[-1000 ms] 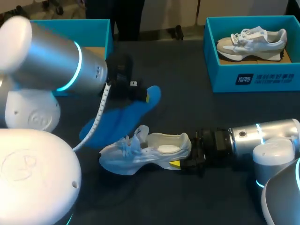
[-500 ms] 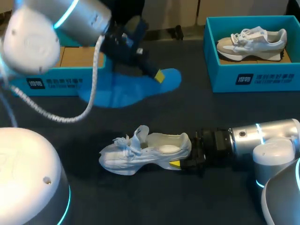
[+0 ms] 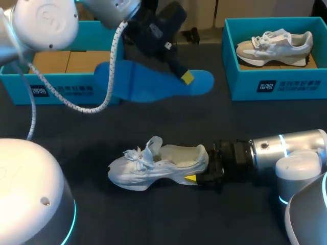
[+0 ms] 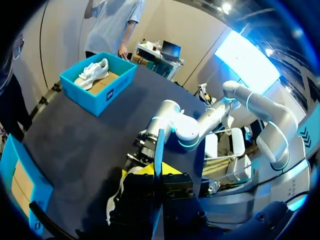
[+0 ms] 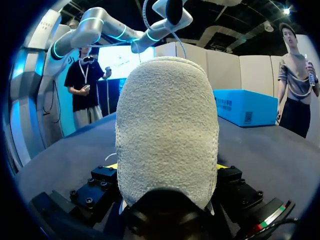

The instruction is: Take the shoe out of the shoebox, open the shoe tongue, remove and reinsert the insole, then place the shoe into the shoebox

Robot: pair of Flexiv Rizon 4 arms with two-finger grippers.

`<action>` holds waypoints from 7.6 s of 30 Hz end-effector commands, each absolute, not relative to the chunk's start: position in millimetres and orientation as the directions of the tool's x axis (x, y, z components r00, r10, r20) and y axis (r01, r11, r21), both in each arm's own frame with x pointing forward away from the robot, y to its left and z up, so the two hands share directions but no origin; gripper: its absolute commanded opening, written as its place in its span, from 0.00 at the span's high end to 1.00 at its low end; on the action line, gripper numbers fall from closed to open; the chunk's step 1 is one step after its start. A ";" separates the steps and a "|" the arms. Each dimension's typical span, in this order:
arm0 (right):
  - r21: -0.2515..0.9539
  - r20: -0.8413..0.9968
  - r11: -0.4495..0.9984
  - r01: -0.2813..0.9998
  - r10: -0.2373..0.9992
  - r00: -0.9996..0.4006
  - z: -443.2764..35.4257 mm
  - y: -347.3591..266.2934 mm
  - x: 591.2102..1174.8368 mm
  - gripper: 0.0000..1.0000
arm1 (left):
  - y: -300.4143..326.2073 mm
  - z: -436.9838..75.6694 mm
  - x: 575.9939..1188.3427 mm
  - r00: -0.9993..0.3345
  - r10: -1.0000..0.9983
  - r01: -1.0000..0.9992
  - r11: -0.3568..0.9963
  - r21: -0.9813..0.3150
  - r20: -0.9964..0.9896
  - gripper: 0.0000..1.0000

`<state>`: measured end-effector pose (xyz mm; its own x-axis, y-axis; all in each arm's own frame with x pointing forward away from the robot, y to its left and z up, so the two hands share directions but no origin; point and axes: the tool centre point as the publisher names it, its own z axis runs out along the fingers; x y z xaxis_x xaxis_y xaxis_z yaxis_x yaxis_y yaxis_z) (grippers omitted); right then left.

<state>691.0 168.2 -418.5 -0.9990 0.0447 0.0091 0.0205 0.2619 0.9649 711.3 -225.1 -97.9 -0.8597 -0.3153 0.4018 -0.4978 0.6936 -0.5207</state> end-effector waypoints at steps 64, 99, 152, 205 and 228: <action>0.964 0.008 0.265 0.020 0.046 -0.999 -418.7 169.9 690.2 1.00 | -148.9 -24.7 655.7 -0.965 -0.027 -0.262 0.077 -0.962 0.261 1.00; 0.830 0.039 0.553 0.072 0.072 -0.997 -392.6 123.2 687.3 0.00 | -151.5 -12.3 643.9 -0.954 0.008 -0.297 0.098 -0.950 0.299 1.00; -0.036 0.065 0.997 0.063 0.065 -0.996 -333.0 127.1 692.2 0.00 | -145.3 -0.8 640.6 -0.942 0.015 -0.333 0.079 -0.940 0.335 1.00; 0.071 0.035 0.997 0.019 0.016 -0.999 -364.3 184.8 748.4 0.00 | -145.3 -0.8 640.6 -0.942 0.015 -0.333 0.079 -0.940 0.335 1.00; 0.065 0.106 0.996 0.053 0.046 -0.993 -387.5 180.9 736.1 1.00 | -145.3 -0.8 640.6 -0.942 0.015 -0.333 0.079 -0.940 0.335 1.00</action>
